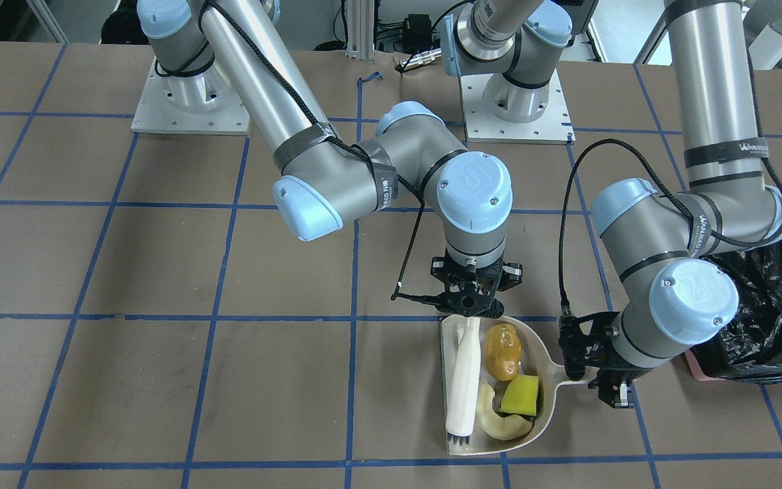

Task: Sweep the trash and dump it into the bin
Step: 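Carry the loaded dustpan over the bin with the left gripper while the right withdraws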

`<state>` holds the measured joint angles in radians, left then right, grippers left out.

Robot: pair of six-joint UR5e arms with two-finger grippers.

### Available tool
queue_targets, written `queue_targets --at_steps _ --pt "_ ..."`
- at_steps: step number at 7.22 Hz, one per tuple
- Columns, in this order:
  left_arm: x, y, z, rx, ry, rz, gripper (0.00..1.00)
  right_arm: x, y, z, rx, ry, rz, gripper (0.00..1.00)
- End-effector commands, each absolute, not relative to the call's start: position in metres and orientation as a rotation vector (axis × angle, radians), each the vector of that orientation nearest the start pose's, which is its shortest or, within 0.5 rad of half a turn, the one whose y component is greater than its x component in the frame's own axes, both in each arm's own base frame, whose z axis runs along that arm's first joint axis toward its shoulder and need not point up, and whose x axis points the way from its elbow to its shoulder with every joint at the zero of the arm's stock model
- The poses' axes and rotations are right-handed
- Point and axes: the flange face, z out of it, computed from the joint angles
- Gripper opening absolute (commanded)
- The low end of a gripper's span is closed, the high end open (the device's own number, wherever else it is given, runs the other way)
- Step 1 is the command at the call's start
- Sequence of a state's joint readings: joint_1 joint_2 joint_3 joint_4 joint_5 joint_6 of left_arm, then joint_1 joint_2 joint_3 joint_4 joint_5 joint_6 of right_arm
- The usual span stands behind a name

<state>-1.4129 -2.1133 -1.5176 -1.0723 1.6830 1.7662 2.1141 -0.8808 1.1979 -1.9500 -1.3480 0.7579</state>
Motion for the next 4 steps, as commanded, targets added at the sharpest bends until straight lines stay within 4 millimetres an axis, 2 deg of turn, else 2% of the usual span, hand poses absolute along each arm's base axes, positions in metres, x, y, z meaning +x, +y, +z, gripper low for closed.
queue_targets --at_steps 1,2,3,4 --pt "-0.01 -0.676 0.247 -2.269 -2.221 -0.044 0.0 0.463 -0.58 0.311 0.322 2.987 0.131 0.0" --pt "-0.004 -0.674 0.254 -2.24 -2.219 -0.014 0.0 0.413 -0.59 0.341 0.315 3.035 0.148 0.0" --pt "0.005 -0.664 0.271 -2.172 -2.187 0.008 0.0 0.354 -0.597 0.372 0.294 3.049 0.161 0.0" --pt "0.027 -0.652 0.294 -2.109 -2.196 0.014 0.0 0.289 -0.595 0.399 0.244 3.092 0.18 0.0"
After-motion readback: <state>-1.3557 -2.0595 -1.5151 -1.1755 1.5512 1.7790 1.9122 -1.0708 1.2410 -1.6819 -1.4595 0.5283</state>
